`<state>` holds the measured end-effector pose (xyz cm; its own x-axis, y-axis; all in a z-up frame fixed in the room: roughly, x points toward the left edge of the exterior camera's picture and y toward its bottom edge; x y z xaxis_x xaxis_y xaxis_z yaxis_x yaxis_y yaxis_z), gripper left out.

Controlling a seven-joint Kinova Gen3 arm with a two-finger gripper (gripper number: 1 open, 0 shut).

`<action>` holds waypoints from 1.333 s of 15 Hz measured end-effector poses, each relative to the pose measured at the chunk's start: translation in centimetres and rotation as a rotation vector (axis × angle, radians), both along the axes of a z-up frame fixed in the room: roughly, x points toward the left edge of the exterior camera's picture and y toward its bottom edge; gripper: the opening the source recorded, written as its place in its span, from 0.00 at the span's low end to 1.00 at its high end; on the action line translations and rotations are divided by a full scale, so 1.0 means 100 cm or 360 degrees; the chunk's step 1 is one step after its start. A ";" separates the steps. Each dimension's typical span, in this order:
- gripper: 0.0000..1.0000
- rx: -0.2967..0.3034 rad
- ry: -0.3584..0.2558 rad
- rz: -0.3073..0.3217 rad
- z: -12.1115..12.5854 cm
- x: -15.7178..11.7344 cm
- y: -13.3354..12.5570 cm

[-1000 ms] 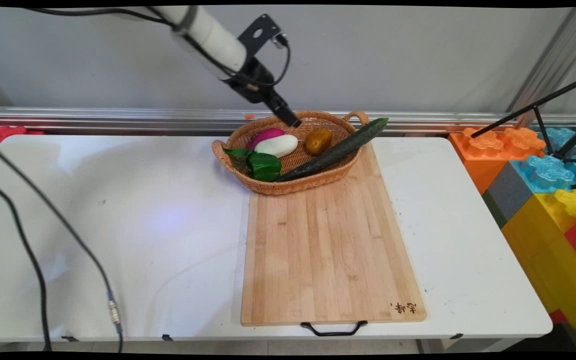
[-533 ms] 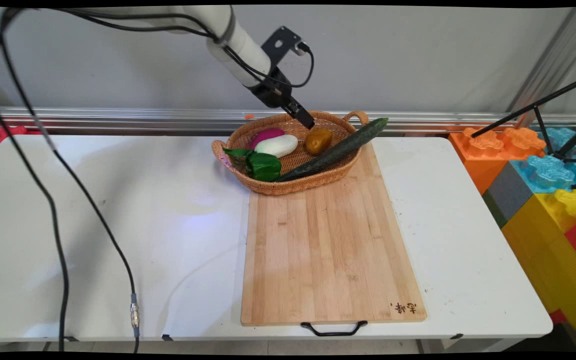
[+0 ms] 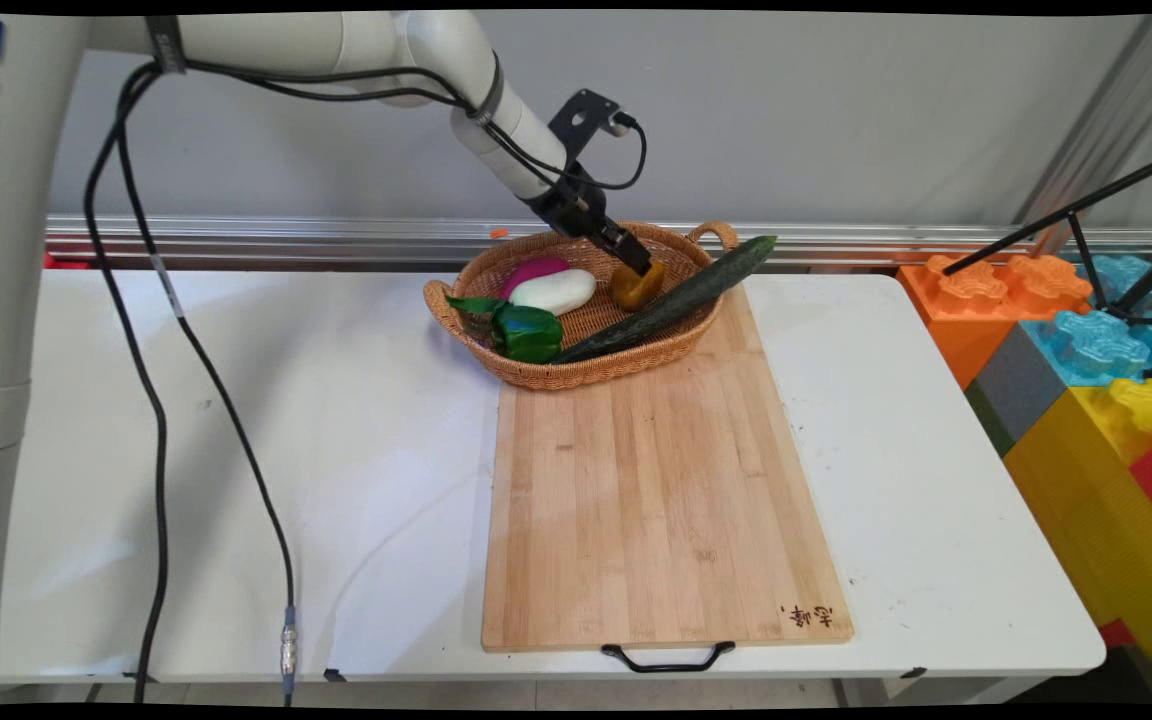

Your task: Pick up the potato from the vegetable basket, then place the picked object on the cutting board

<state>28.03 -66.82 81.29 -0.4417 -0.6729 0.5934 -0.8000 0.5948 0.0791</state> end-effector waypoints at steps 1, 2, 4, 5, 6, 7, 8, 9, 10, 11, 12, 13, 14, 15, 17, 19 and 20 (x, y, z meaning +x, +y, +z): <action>1.00 0.0005 0.0013 -0.0006 -0.004 0.001 -0.001; 1.00 0.0009 0.0024 -0.0011 -0.006 0.001 -0.002; 1.00 0.0016 0.0053 -0.0028 -0.015 0.003 -0.005; 1.00 0.0014 0.0065 -0.0037 -0.019 0.004 -0.006; 1.00 0.0007 0.0072 -0.0047 -0.022 0.006 -0.007; 1.00 -0.0003 0.0078 -0.0054 -0.025 0.007 -0.008; 1.00 -0.0016 0.0083 -0.0061 -0.028 0.008 -0.009; 1.00 -0.0026 0.0087 -0.0067 -0.030 0.009 -0.010; 1.00 -0.0037 0.0090 -0.0072 -0.031 0.009 -0.010; 0.00 -0.0047 0.0092 -0.0077 -0.033 0.010 -0.011; 0.00 -0.0055 0.0093 -0.0081 -0.034 0.010 -0.011; 0.00 -0.0065 0.0094 -0.0087 -0.035 0.011 -0.011; 0.00 -0.0071 0.0094 -0.0090 -0.037 0.011 -0.011; 0.00 -0.0077 0.0093 -0.0094 -0.038 0.012 -0.011; 0.00 -0.0089 0.0089 -0.0100 -0.040 0.014 -0.010; 0.00 -0.0112 0.0086 -0.0114 -0.039 0.016 -0.008; 0.00 -0.0126 0.0089 -0.0123 -0.037 0.016 -0.008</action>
<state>29.64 -67.58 77.56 -0.4552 -0.5881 0.6685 -0.7472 0.6606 0.0725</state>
